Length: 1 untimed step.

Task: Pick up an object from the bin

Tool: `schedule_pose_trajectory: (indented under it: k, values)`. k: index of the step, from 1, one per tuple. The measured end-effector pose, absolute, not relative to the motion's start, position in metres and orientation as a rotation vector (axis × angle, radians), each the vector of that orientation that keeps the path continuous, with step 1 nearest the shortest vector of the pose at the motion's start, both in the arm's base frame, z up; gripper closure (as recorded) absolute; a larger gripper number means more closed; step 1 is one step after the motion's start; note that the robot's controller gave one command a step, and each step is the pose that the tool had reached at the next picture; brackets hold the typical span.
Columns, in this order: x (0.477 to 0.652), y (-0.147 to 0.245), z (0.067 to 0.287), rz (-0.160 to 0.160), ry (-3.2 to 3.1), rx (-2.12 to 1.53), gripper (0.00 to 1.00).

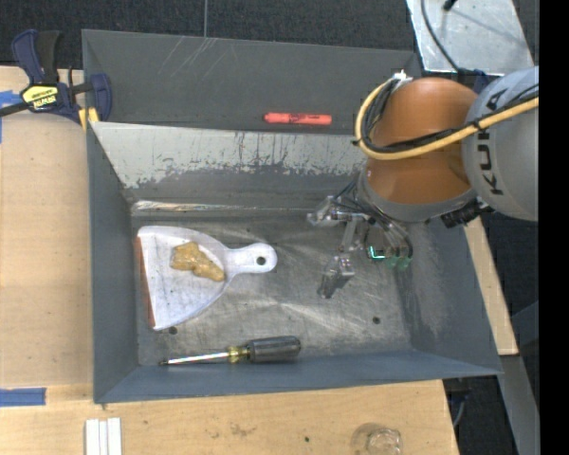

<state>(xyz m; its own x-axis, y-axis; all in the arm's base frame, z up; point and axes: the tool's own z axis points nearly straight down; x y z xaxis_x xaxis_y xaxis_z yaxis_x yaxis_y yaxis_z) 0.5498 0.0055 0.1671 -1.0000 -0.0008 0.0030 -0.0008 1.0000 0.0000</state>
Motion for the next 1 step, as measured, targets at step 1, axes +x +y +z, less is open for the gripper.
schedule_pose_trajectory:
  k: [1]
  values:
    - [0.5514, 0.0055, 0.1701, 0.0, -3.145, 0.001, 0.0]
